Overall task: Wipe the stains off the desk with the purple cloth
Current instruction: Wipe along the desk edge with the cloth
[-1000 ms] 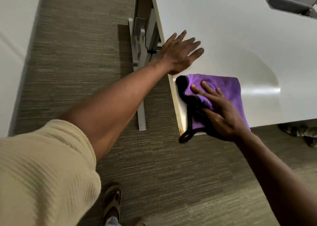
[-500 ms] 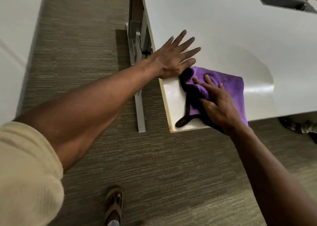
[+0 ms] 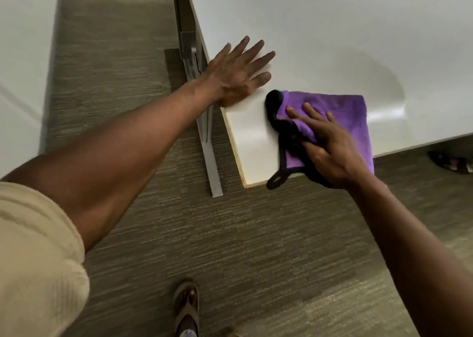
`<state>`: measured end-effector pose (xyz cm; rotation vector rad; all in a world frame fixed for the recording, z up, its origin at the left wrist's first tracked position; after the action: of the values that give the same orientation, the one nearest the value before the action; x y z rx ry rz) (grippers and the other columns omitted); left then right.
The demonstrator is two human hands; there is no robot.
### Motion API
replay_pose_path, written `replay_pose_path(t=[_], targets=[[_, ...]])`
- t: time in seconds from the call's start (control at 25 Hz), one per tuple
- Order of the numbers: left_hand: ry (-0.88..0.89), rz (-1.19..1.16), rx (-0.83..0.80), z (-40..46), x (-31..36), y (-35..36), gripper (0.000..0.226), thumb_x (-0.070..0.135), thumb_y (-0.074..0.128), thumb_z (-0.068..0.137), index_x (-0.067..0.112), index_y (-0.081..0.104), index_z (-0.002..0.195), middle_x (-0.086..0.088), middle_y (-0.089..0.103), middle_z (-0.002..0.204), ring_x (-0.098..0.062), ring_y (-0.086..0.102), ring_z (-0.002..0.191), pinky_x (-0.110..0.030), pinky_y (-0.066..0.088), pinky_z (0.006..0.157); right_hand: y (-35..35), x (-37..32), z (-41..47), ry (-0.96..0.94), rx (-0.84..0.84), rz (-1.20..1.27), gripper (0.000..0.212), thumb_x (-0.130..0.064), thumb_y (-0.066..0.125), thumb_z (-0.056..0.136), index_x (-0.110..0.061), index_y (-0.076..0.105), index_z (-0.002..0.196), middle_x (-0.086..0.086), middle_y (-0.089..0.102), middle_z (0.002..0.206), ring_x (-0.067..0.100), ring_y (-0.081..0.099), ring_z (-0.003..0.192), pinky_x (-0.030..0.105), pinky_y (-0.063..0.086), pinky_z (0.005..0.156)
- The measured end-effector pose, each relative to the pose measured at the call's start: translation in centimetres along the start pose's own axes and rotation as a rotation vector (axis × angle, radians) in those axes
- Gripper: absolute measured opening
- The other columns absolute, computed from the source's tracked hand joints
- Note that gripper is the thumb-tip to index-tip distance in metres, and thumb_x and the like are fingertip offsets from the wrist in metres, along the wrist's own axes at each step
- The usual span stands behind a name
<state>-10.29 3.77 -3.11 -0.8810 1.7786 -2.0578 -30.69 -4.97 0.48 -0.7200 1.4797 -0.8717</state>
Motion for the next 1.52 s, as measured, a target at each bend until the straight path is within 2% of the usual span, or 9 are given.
replay_pose_path(t=[0.12,0.36,0.52,0.64,0.76,0.92,1.16,1.4,1.52], targets=[[-0.021,0.018,-0.001,0.2,0.0,0.0,0.073,0.076,0.007,0.091,0.046,0.007,0.158,0.008,0.001,0.170,-0.018,-0.008,0.156,-0.046,-0.002,0.126,0.4,0.1,1.8,0.199,0.137,-0.074,0.056,-0.029,0.054,0.103,-0.033,0.040,0.157,0.008,0.031,0.168,0.017,0.020,0.158,0.039,0.006,0.131],[0.000,0.014,-0.002,-0.7,0.6,-0.4,0.070,0.072,0.006,0.093,0.045,0.009,0.158,0.007,0.002,0.170,-0.021,-0.008,0.156,-0.046,-0.002,0.125,3.0,-3.3,-3.8,-0.189,-0.038,-0.040,0.053,-0.036,0.051,0.100,-0.039,0.042,0.153,-0.022,0.033,0.160,0.006,0.016,0.158,0.037,0.005,0.130],[-0.066,0.010,0.008,-0.7,-0.2,-0.2,0.066,0.069,0.012,0.098,0.044,0.010,0.159,0.006,0.003,0.170,-0.021,-0.008,0.156,-0.046,-0.001,0.126,0.9,1.3,-5.1,-0.076,0.024,-0.101,0.058,-0.055,0.044,0.099,-0.045,0.030,0.155,-0.023,0.025,0.165,0.004,0.008,0.159,0.047,0.005,0.131],[-0.086,0.006,0.025,-0.6,-0.3,-0.3,0.066,0.069,0.012,0.098,0.043,0.011,0.159,0.006,0.004,0.170,-0.021,-0.008,0.156,-0.044,0.000,0.126,1.7,0.3,-5.1,0.011,0.145,-0.175,0.056,-0.062,0.026,0.099,-0.053,0.020,0.154,-0.025,0.018,0.166,0.004,0.002,0.159,0.043,-0.004,0.130],[-0.092,0.017,0.024,-0.6,-0.1,-0.5,0.065,0.068,0.014,0.099,0.043,0.012,0.159,0.005,0.005,0.170,-0.021,-0.006,0.157,-0.044,0.001,0.127,4.6,-2.6,-6.2,-0.084,0.123,-0.206,0.058,-0.063,0.023,0.102,-0.051,0.019,0.158,-0.023,0.013,0.169,0.006,-0.002,0.160,0.044,-0.009,0.129],[-0.090,0.022,0.026,-0.8,-0.1,-0.4,0.064,0.067,0.013,0.099,0.043,0.012,0.158,0.003,0.005,0.170,-0.022,-0.007,0.157,-0.045,0.002,0.127,3.9,-2.1,-6.6,-0.227,-0.017,-0.142,0.058,-0.065,0.010,0.104,-0.050,0.019,0.159,-0.023,0.011,0.171,0.006,-0.001,0.160,0.050,0.000,0.129],[-0.087,-0.003,0.044,-0.7,-0.3,-0.8,0.067,0.069,0.011,0.097,0.043,0.011,0.159,0.002,0.002,0.170,-0.021,-0.006,0.157,-0.044,0.003,0.127,3.4,-1.0,-6.3,-0.063,0.148,-0.240,0.055,-0.054,0.020,0.104,-0.047,0.022,0.159,-0.021,0.014,0.171,0.008,0.000,0.161,0.048,-0.003,0.129],[0.026,0.024,0.008,-1.2,0.9,-0.5,0.068,0.069,0.011,0.097,0.041,0.008,0.159,0.005,-0.002,0.170,-0.016,-0.008,0.156,-0.045,0.002,0.127,6.0,-3.5,-6.3,-0.368,0.087,-0.381,0.060,-0.052,0.032,0.106,-0.046,0.013,0.162,-0.020,0.009,0.172,0.013,0.005,0.161,0.047,0.009,0.127],[0.187,0.027,-0.099,-1.4,2.6,0.3,0.080,0.080,0.005,0.089,0.042,-0.001,0.158,0.007,-0.006,0.169,-0.014,-0.011,0.155,-0.042,-0.002,0.123,4.3,-0.9,-7.4,-0.389,0.247,-0.409,0.066,-0.040,0.051,0.103,-0.035,0.023,0.163,-0.010,0.027,0.170,0.017,0.020,0.159,0.054,0.023,0.125]])
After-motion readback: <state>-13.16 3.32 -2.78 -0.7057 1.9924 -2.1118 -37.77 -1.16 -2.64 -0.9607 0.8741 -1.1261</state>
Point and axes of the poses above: each hand's wrist, its own z-axis towards the middle knuckle, its own y-axis out of the palm, x = y × z, the point moved 10 cm from there along z, towards the middle knuckle
